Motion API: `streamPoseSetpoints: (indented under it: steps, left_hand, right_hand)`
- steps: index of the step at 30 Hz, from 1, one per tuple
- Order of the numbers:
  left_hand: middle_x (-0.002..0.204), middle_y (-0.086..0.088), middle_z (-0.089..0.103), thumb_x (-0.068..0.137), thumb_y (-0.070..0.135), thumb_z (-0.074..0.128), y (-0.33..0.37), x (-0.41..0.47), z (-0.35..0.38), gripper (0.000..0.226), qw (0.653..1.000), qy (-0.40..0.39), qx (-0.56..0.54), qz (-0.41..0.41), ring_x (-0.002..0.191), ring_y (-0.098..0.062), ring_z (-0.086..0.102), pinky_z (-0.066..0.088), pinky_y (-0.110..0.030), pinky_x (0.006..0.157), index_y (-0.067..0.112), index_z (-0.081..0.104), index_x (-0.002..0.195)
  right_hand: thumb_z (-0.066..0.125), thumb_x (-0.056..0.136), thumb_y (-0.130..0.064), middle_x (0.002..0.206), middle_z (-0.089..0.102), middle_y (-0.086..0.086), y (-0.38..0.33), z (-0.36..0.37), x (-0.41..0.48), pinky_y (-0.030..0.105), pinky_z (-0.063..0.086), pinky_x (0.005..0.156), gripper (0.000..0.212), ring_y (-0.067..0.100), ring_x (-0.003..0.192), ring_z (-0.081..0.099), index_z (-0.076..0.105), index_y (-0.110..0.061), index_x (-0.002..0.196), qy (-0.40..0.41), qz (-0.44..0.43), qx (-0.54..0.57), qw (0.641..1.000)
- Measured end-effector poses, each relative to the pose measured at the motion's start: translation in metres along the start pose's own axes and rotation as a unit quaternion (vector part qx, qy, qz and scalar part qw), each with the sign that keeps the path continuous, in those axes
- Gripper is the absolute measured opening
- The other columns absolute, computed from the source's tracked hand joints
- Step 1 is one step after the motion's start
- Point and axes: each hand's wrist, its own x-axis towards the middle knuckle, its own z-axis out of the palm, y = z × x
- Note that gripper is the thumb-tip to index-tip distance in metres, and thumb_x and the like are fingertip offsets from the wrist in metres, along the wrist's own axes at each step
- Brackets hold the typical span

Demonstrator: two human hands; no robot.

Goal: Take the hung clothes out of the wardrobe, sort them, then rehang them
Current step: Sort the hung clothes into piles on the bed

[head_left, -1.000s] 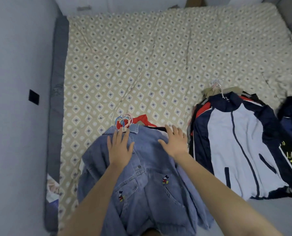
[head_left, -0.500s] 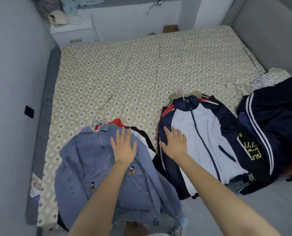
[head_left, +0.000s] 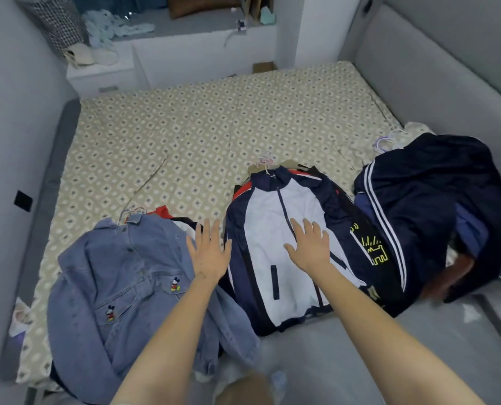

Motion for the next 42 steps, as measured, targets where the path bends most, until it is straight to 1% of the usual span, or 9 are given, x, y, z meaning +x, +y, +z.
streamPoseSetpoints:
  steps: [6,12,15,21,25,28,35,39,42]
  left_hand:
    - [0.166,-0.001,0.002,0.104,0.049,0.034,0.023,0.003,0.019,0.066,1.000,-0.018,-0.020,-0.002,0.153,-0.020,-0.005,-0.006,-0.051,0.120,0.024,0.008,0.159]
    - [0.166,-0.002,0.000,0.103,0.050,0.033,0.041,0.021,0.037,0.068,0.999,-0.037,-0.003,-0.005,0.153,-0.022,-0.003,-0.005,-0.051,0.121,0.025,0.002,0.158]
    - [0.166,-0.001,-0.002,0.103,0.050,0.031,0.053,0.045,0.041,0.068,0.999,-0.046,-0.005,-0.006,0.153,-0.023,-0.004,-0.006,-0.050,0.120,0.025,-0.001,0.158]
    - [0.166,-0.001,-0.002,0.104,0.049,0.032,0.073,0.111,0.049,0.066,0.997,-0.043,-0.055,-0.023,0.153,-0.023,-0.008,-0.012,-0.047,0.119,0.024,0.004,0.159]
    - [0.167,-0.002,0.000,0.103,0.048,0.035,0.082,0.148,0.060,0.068,0.995,-0.054,-0.074,-0.045,0.153,-0.024,-0.006,-0.007,-0.050,0.120,0.023,0.006,0.159]
    - [0.166,-0.003,0.001,0.103,0.047,0.037,0.093,0.166,0.068,0.068,0.994,-0.060,-0.079,-0.049,0.153,-0.023,-0.004,-0.005,-0.051,0.121,0.021,0.006,0.159]
    - [0.166,-0.001,0.001,0.104,0.045,0.038,0.103,0.199,0.098,0.068,0.989,-0.076,-0.099,-0.072,0.153,-0.021,-0.006,-0.009,-0.048,0.120,0.022,0.005,0.159]
    - [0.166,0.000,0.005,0.103,0.046,0.037,0.105,0.224,0.132,0.066,0.985,-0.074,-0.111,-0.109,0.153,-0.019,-0.002,-0.008,-0.046,0.121,0.022,0.009,0.159]
    - [0.166,0.001,0.007,0.103,0.047,0.038,0.103,0.238,0.169,0.066,0.982,-0.091,-0.106,-0.130,0.153,-0.017,-0.001,-0.007,-0.045,0.122,0.025,0.009,0.158]
  right_hand:
    - [0.034,0.101,-0.051,0.163,0.011,0.008,0.043,0.000,0.004,0.049,0.012,0.119,0.069,0.030,0.149,0.010,0.002,-0.025,0.157,0.000,0.019,-0.012,1.000]
    - [0.037,0.100,-0.051,0.162,0.011,0.008,0.069,-0.006,0.033,0.050,0.012,0.119,0.071,0.030,0.149,0.008,0.002,-0.026,0.156,-0.008,0.017,-0.014,1.000]
    - [0.038,0.100,-0.050,0.162,0.012,0.008,0.074,-0.014,0.060,0.050,0.013,0.119,0.071,0.031,0.149,0.009,0.003,-0.026,0.156,0.005,0.010,-0.009,1.000]
    - [0.039,0.100,-0.051,0.162,0.013,0.008,0.074,-0.032,0.129,0.050,0.012,0.119,0.071,0.031,0.148,0.010,0.003,-0.027,0.156,-0.001,-0.020,-0.010,1.000]
    - [0.039,0.100,-0.050,0.162,0.014,0.008,0.072,-0.035,0.167,0.050,0.012,0.119,0.071,0.031,0.148,0.012,0.004,-0.027,0.156,-0.007,-0.044,-0.004,0.999]
    - [0.038,0.100,-0.051,0.162,0.012,0.007,0.078,-0.030,0.192,0.050,0.011,0.119,0.071,0.030,0.148,0.010,0.002,-0.028,0.156,-0.024,-0.045,-0.005,0.999]
    - [0.040,0.099,-0.052,0.162,0.012,0.008,0.092,-0.010,0.257,0.050,0.012,0.119,0.072,0.030,0.148,0.012,0.003,-0.028,0.156,-0.046,-0.056,0.010,0.997]
    - [0.044,0.098,-0.052,0.162,0.015,0.007,0.101,0.013,0.303,0.048,0.016,0.119,0.074,0.029,0.148,0.013,0.008,-0.027,0.156,-0.053,-0.061,0.027,0.996]
    - [0.046,0.097,-0.051,0.161,0.017,0.008,0.112,0.036,0.341,0.048,0.017,0.119,0.074,0.029,0.148,0.015,0.010,-0.025,0.157,-0.053,-0.075,0.028,0.995]
